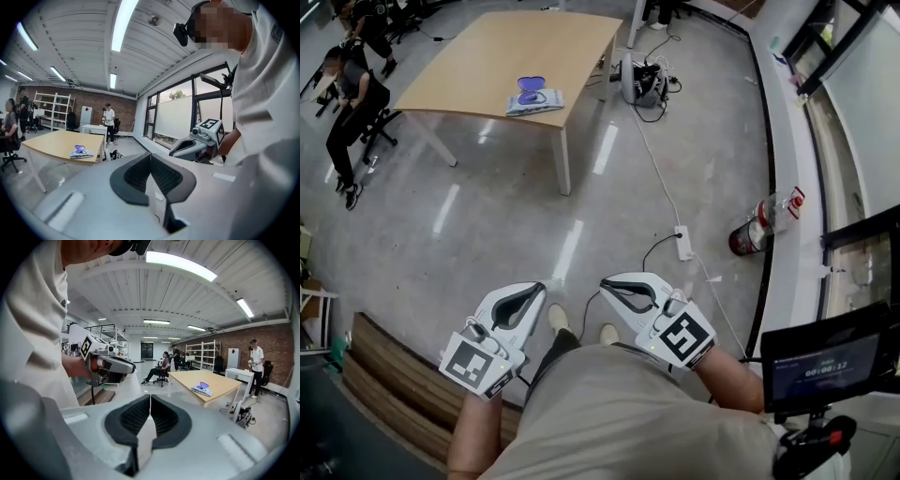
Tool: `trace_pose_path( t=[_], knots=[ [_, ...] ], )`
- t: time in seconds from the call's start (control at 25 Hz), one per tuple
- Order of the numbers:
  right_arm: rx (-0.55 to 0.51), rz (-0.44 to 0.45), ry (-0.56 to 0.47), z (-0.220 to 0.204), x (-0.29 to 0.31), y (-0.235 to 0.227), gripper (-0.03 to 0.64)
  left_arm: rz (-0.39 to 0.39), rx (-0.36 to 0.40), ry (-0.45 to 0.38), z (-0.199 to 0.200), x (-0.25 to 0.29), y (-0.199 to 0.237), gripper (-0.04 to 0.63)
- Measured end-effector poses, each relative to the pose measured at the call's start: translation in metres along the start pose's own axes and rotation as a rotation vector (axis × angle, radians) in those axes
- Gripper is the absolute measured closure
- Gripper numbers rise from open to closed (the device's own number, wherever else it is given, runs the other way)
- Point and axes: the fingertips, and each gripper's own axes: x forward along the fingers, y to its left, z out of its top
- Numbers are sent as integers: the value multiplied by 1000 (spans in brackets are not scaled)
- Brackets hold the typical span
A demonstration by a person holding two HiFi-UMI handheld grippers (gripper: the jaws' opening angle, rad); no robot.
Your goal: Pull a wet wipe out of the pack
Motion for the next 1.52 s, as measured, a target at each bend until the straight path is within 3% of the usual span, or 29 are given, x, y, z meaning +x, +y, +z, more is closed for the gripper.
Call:
trace_pose_path(
  t=[0.4,0.6,0.88,1.08,1.52],
  knots=[
    [-23,48,-7,-38,-60,22,609,42,-5,10,-19,8,-73,588],
    [-24,56,-17,-36,-75,28,609,49,-11,10,-16,9,-90,588],
    [-38,3,-18,-35,-63,36,609,-1,-2,10,-28,2,-79,588],
    [-37,-20,-32,-12,-47,34,609,-34,24,2,-9,2,-58,588],
    [-57,-11,-36,18,-21,35,609,-34,15,2,5,-13,-29,588]
  ],
)
